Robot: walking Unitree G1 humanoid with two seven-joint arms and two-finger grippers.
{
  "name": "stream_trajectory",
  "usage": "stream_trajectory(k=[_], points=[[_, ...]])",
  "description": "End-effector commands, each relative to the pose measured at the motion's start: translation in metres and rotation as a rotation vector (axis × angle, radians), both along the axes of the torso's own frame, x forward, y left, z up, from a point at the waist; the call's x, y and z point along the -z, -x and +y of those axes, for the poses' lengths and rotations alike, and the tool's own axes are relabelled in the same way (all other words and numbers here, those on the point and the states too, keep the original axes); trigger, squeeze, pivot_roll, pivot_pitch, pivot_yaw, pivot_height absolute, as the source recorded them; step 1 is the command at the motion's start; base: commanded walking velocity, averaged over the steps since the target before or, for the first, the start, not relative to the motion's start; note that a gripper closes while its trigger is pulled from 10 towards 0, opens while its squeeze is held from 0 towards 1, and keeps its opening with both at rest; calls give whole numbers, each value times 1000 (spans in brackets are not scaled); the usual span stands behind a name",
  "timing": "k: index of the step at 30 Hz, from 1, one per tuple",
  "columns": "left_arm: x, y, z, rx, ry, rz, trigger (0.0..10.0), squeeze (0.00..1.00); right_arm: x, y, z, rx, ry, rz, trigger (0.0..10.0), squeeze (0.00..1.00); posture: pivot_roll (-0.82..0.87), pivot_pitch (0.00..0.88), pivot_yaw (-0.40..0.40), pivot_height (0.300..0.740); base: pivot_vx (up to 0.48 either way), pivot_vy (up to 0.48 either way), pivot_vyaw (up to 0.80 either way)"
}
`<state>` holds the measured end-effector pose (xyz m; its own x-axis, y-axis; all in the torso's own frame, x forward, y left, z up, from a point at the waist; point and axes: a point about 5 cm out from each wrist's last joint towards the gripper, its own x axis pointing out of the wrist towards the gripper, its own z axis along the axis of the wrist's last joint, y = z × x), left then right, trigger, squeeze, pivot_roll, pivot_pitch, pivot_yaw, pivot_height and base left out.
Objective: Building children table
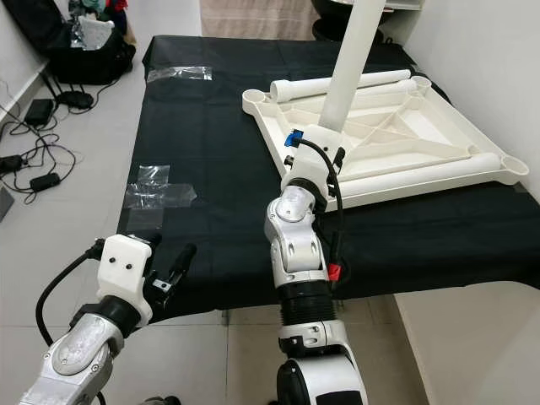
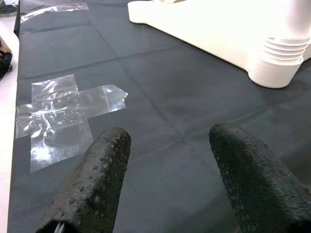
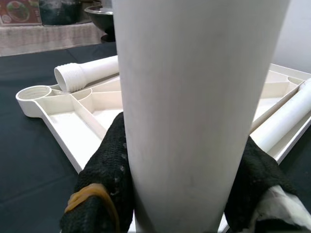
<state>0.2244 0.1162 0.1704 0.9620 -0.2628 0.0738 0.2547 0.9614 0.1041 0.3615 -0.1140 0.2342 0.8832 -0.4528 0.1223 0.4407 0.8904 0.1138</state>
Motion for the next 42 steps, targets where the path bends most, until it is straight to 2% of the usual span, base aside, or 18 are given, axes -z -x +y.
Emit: stream_trajectory(k=[1, 2, 3, 4, 9, 10, 11, 12, 16, 18, 21, 23, 27, 30, 32, 37, 42], points=[[4, 0, -2, 6, -3, 13, 10000, 0, 11, 1, 6, -18, -8, 45, 10000, 404, 80, 213, -108, 740, 0, 0, 0], [4, 0, -2, 7, -3, 14, 10000, 0, 11, 2, 6, -27, -4, 37, 10000, 773, 80, 213, -108, 740, 0, 0, 0], [4, 0, -2, 7, -3, 14, 10000, 0, 11, 2, 6, -27, -4, 37, 10000, 773, 80, 213, -108, 740, 0, 0, 0], [4, 0, -2, 7, -3, 15, 10000, 0, 11, 2, 6, -37, -3, 31, 10000, 1000, 82, 212, -108, 740, 0, 0, 0], [5, 0, -2, 6, -4, 17, 10000, 0, 9, 3, 0, -37, 19, 14, 10000, 1000, 81, 212, -104, 740, 0, 0, 0], [6, 0, -1, 6, -4, 17, 10000, 0, 7, 3, -1, -46, 33, 5, 10000, 933, 79, 211, -105, 740, 0, 0, 0], [6, 0, -1, 6, -4, 17, 10000, 0, 7, 3, -1, -46, 33, 5, 10000, 933, 79, 211, -105, 740, 0, 0, 0], [6, 0, -1, 6, -4, 18, 10000, 0, 6, 3, -2, -57, 43, -4, 10000, 0, 79, 210, -105, 740, 0, 0, 0], [6, 0, -1, 4, -5, 16, 10000, 0, -1, 5, -7, -114, 84, -68, 10000, 0, 78, 211, -107, 740, 0, 0, 0], [6, 0, -1, 4, -5, 16, 10000, 0, -1, 5, -7, -114, 84, -68, 10000, 0, 78, 211, -107, 740, 0, 0, 0], [6, 0, -1, 2, -4, 16, 10000, 0, -5, 3, -15, -272, 78, -133, 10000, 0, 77, 200, -108, 740, 0, 0, 0], [6, 0, -1, 3, -3, 15, 10000, 0, -5, 1, -23, -315, 87, -152, 10000, 0, 77, 198, -107, 740, 0, 0, 0], [6, 0, -1, 4, -3, 15, 10000, 0, -3, -2, -35, -361, 94, -151, 10000, 0, 77, 195, -107, 740, 0, 0, 0], [6, 0, -2, 5, -3, 14, 10000, 0, 4, -7, -40, -488, 32, -127, 10000, 0, 76, 195, -106, 740, 0, 0, 0], [6, 0, -2, 5, -3, 13, 10000, 0, 6, -9, -41, -516, 27, -120, 10000, 0, 76, 195, -106, 740, 0, 0, 0], [6, 0, -2, 8, -5, 9, 10000, 0, 7, -18, -51, -723, 5, -126, 10000, 0, 83, 187, -108, 740, 0, 0, 0], [6, 1, -3, 8, -6, 8, 10000, 0, -3, -26, -58, -771, 34, -146, 10000, 0, 87, 185, -111, 740, 0, 0, 0]])
